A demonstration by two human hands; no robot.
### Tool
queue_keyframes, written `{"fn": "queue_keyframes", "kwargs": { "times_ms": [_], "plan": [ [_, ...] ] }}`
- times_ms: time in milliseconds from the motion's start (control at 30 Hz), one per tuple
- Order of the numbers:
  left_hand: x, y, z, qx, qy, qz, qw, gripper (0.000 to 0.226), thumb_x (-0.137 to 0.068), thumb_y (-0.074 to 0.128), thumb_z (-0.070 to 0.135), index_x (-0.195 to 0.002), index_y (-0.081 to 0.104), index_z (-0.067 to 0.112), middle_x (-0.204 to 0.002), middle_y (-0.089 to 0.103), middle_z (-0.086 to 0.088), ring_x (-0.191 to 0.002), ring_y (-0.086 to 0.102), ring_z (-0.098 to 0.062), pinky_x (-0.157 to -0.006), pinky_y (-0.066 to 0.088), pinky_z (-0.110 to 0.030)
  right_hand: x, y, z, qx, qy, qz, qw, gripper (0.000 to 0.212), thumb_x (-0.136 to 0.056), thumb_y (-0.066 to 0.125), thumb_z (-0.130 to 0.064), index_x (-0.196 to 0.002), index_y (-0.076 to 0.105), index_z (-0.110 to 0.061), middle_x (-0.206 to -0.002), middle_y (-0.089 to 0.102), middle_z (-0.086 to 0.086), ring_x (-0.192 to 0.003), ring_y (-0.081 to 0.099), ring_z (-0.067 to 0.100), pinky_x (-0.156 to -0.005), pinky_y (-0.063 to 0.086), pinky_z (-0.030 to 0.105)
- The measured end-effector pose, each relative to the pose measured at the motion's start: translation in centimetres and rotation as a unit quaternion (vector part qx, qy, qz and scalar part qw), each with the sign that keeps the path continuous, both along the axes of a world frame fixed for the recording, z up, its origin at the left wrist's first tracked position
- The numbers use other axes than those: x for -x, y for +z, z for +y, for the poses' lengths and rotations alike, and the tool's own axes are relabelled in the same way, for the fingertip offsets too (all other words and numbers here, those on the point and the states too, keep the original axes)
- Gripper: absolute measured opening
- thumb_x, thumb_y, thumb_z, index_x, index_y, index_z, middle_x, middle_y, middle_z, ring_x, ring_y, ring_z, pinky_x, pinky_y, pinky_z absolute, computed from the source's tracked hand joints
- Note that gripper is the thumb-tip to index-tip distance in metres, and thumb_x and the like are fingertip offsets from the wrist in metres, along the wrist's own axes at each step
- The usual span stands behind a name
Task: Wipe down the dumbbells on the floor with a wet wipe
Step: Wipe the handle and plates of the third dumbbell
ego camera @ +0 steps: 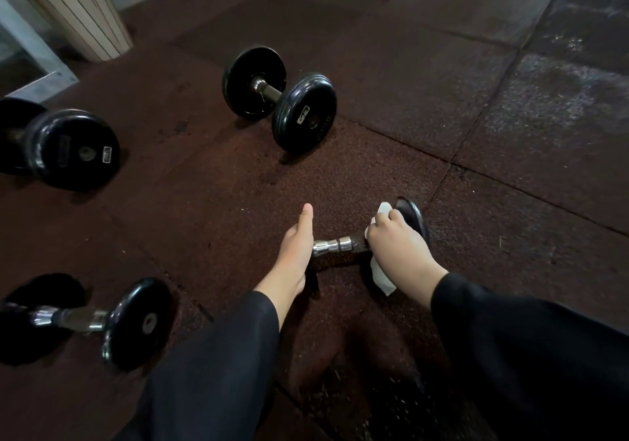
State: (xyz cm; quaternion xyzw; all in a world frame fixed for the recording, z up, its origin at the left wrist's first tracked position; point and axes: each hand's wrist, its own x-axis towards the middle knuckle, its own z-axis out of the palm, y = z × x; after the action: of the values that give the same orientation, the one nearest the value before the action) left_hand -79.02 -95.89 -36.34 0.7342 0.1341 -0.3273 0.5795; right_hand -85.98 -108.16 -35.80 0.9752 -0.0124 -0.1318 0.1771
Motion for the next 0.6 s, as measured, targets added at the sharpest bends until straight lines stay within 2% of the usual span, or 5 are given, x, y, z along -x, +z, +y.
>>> {"fn": "queue_keyframes", "kwargs": {
  "times_ms": [167,333,400,533,600],
  "plan": [
    [0.1,0.0,0.0,0.003,-0.001,-0.004,1.0,0.068,-0.091,0.037,0.058,-0.142,0.036,0.013,-0.145,0.043,-0.006,-0.133,0.04,-0.023,-0.114,0.028,-0.038,1.5,0.5,-0.4,-0.064,0.008,-0.03,0.998,0.034,-0.095,0.03,-0.003,-0.125,0.045,-0.005,-0.126,0.046,0.014,-0.115,0.042,0.028,-0.1,0.033,0.034],
    [0.1,0.1,-0.1,-0.002,0.003,-0.007,1.0,0.067,-0.092,0.037,0.058,-0.142,0.036,0.013,-0.144,0.043,-0.006,-0.132,0.041,-0.024,-0.112,0.03,-0.036,-1.3,1.0,0.0,-0.22,-0.014,-0.068,0.973,0.031,-0.095,0.039,-0.009,-0.122,0.055,-0.015,-0.122,0.054,0.003,-0.113,0.046,0.021,-0.093,0.031,0.025],
    [0.1,-0.2,-0.2,0.014,0.01,-0.009,1.0,0.066,-0.091,0.039,0.058,-0.138,0.042,0.012,-0.136,0.052,-0.01,-0.124,0.051,-0.025,-0.109,0.037,-0.04,-2.2,0.9,0.9,-0.25,-0.001,-0.087,0.964,0.03,-0.094,0.042,-0.012,-0.117,0.06,-0.017,-0.117,0.056,0.002,-0.11,0.049,0.021,-0.092,0.032,0.024],
    [0.1,-0.1,-0.1,0.04,0.017,-0.003,0.999,0.056,-0.093,0.04,0.054,-0.124,0.056,0.01,-0.115,0.065,-0.013,-0.108,0.062,-0.027,-0.099,0.047,-0.043,-2.7,0.3,3.5,-0.264,0.098,-0.081,0.956,0.027,-0.088,0.046,-0.006,-0.109,0.062,-0.008,-0.112,0.057,0.009,-0.104,0.049,0.027,-0.092,0.032,0.029],
    [0.1,-0.1,-0.1,0.042,0.016,-0.001,0.999,0.055,-0.093,0.039,0.052,-0.123,0.057,0.01,-0.113,0.066,-0.012,-0.106,0.063,-0.026,-0.098,0.048,-0.042,-2.3,-0.8,3.4,-0.306,0.091,-0.12,0.94,0.018,-0.074,0.061,0.0,-0.091,0.067,-0.004,-0.091,0.064,0.012,-0.087,0.057,0.033,-0.083,0.049,0.041]
  ]
}}
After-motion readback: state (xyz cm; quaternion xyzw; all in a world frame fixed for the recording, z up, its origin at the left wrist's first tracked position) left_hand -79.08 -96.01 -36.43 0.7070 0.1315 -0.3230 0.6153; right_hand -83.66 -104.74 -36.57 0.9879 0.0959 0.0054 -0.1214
